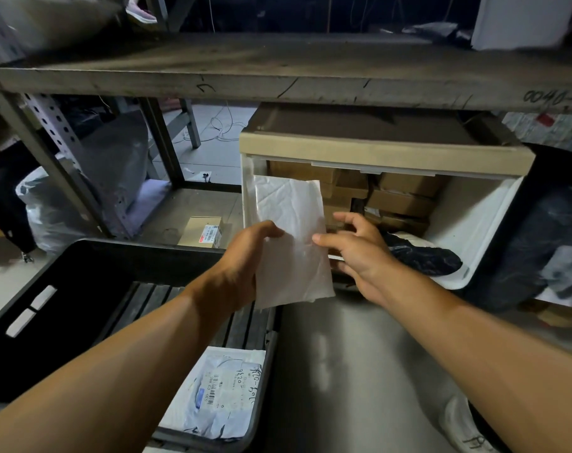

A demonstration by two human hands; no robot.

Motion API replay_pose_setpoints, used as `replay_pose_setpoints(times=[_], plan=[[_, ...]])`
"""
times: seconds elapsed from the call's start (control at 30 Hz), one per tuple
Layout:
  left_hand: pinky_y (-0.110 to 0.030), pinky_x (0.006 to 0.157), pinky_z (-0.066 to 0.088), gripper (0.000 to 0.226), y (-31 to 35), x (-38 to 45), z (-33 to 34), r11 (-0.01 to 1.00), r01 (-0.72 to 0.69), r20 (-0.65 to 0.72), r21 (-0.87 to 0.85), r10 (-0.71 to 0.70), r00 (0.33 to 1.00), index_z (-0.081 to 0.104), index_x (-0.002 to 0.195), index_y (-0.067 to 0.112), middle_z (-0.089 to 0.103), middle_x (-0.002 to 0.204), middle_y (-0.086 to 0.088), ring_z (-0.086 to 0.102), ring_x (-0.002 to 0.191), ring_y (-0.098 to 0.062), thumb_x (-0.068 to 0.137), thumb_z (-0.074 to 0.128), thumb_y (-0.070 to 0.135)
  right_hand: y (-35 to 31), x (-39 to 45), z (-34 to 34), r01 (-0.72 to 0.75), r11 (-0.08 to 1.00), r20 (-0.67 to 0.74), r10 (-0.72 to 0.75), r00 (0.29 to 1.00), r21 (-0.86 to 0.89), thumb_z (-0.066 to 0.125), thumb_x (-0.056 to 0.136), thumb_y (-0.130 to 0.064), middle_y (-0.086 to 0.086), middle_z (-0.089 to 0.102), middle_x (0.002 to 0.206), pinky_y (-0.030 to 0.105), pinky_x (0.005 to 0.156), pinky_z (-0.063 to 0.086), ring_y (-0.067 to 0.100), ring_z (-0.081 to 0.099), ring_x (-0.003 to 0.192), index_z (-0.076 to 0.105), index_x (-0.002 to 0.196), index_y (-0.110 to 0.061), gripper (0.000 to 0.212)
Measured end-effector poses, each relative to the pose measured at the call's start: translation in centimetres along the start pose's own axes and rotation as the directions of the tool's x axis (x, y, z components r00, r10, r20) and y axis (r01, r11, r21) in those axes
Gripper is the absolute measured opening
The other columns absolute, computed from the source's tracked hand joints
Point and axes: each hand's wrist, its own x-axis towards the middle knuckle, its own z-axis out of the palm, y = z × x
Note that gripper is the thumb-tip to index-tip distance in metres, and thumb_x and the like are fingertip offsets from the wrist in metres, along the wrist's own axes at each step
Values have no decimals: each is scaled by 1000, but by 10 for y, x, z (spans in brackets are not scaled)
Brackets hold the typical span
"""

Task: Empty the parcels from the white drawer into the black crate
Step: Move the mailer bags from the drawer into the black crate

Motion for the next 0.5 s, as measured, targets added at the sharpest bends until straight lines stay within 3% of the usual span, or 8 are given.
replay_pose_setpoints(times=[0.13,0.27,0.33,0.43,0.5], plan=[[-44,82,48,35,1,3,-7,999,1,-59,34,1,998,51,120,16,61,104,-13,59,92,-28,89,61,26,-4,-3,-1,-105,993,164,95,982,55,73,87,-5,1,72,104,38,84,57,18,69,99,65,109,-16,26],[-43,72,55,29,-1,12,-13,989,-119,-115,87,128,985,62,118,9,69,107,-15,66,88,-28,89,68,13,0,0,2,-93,995,156,85,984,47,71,90,-6,6,75,108,41,91,58,21,72,98,67,111,-11,22],[-48,79,58,31,-3,15,-13,974,-182,-105,137,197,975,62,121,10,70,112,-12,69,94,-28,91,68,12,1,1,3,-90,994,155,79,985,68,69,91,-7,7,75,111,43,92,58,22,73,100,64,120,-11,29],[-46,82,59,42,-7,16,-10,952,-233,-175,199,268,947,52,124,12,65,113,-9,67,95,-26,88,73,13,2,-1,4,-46,998,125,40,991,44,65,94,-9,4,77,101,40,80,61,20,75,90,67,113,-13,19],[-31,67,56,47,-9,17,-10,920,-259,-236,295,333,913,45,120,18,59,111,-3,63,89,-18,85,76,14,1,-2,3,-21,1000,78,20,997,16,63,95,-10,4,77,93,35,69,61,18,75,80,67,101,-15,9]])
